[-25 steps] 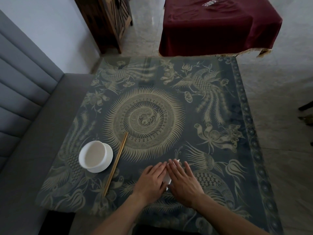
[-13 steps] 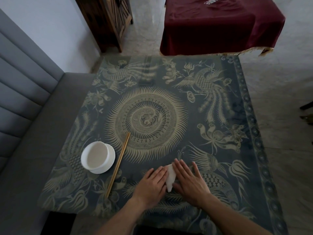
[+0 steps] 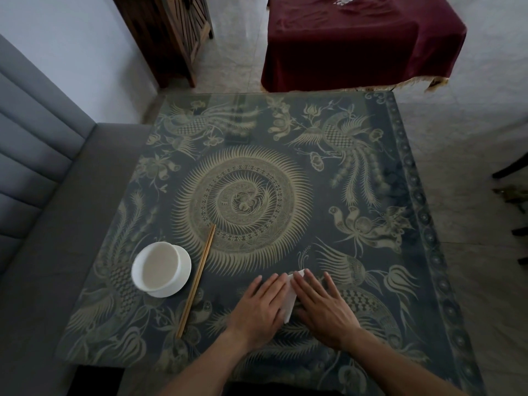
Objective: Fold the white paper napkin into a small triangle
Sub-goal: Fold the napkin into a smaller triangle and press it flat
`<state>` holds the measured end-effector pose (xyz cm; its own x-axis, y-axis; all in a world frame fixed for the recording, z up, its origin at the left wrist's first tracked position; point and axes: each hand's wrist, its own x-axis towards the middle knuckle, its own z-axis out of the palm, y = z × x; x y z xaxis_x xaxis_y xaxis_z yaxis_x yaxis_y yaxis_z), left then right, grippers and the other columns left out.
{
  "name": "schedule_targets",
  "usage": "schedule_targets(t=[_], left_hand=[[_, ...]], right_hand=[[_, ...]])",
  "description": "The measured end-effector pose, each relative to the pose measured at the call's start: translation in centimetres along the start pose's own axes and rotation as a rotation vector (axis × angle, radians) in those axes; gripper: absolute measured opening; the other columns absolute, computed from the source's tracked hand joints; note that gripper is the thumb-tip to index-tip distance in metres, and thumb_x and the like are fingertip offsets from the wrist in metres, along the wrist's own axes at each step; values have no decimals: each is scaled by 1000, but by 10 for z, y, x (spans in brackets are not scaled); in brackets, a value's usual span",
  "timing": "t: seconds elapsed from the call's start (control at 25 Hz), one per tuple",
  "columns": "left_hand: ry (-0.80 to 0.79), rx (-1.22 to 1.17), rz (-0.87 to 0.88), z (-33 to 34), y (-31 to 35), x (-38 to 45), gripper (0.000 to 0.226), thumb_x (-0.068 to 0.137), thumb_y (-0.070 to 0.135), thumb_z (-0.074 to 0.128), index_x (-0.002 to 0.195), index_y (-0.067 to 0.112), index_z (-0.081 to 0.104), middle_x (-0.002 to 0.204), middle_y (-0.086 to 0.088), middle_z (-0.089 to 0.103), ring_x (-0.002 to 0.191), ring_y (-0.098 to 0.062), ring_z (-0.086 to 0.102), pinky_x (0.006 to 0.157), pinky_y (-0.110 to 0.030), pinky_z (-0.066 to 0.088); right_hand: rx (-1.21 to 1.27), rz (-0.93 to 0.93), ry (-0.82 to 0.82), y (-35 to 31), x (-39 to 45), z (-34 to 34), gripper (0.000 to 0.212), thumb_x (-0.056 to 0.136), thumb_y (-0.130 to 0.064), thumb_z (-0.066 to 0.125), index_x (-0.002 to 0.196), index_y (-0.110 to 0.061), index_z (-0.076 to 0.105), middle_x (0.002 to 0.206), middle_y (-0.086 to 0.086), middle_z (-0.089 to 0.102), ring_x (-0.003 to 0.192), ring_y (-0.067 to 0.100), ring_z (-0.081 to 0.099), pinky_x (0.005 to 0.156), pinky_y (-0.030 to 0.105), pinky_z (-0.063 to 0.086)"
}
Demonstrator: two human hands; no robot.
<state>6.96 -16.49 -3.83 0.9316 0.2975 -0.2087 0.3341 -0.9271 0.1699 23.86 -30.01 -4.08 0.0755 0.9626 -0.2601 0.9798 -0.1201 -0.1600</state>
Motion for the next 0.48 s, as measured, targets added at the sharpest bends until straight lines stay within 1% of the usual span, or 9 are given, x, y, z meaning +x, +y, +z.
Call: schedule_targets(t=[0.08,0.12,0.16,0.2,0.24,0.28,0.4,0.48], left_hand=[[-42,23,56,2,3,2,59,104,40,26,155,11,19,164,-6,12,150,-19,7,121,-46,12],[-62,15,63,4,5,1,62,104,43,23,156,13,10,164,-4,2,150,-18,-2,121,-46,5],[-89,-7,58,7,6,0,64,104,48,19,156,16,0,164,-2,-8,149,-16,-12,120,-46,-2],[-112,-26,49,9,7,-3,67,103,52,16,156,18,-7,163,0,-13,147,-14,-19,118,-45,-6],[-114,-29,49,12,7,-7,68,103,55,15,155,19,-9,163,1,-14,147,-15,-20,116,-45,-7],[-109,-21,58,15,7,-10,69,102,56,17,156,19,-7,164,1,-12,148,-17,-18,115,-46,-6],[-102,18,100,21,6,-23,70,101,55,27,157,19,3,165,1,-2,150,-20,-4,114,-49,-2],[-109,24,118,26,4,-33,70,100,55,31,157,21,8,165,1,0,150,-21,0,114,-50,-1]], right_hand=[[2,4,3,3,3,2,68,98,-51,31,153,-13,17,161,6,15,147,31,4,111,50,2],[8,13,2,4,3,2,68,99,-52,31,154,-14,14,161,5,12,147,30,2,111,49,-1],[7,17,10,4,3,2,68,99,-52,32,154,-15,16,161,5,12,146,30,4,111,48,0],[6,21,0,4,2,2,68,99,-53,34,153,-15,19,160,5,16,146,31,8,111,48,1],[3,25,-3,4,2,2,67,98,-52,35,153,-15,22,159,5,18,146,31,11,111,49,2],[7,26,-8,4,2,3,67,98,-52,36,152,-14,23,159,6,18,146,31,12,111,49,3],[20,18,-17,4,2,6,68,98,-50,35,154,-14,18,161,6,11,147,30,3,112,50,0],[35,32,-20,4,3,8,71,97,-51,34,154,-14,14,162,5,8,147,30,-1,112,51,-1]])
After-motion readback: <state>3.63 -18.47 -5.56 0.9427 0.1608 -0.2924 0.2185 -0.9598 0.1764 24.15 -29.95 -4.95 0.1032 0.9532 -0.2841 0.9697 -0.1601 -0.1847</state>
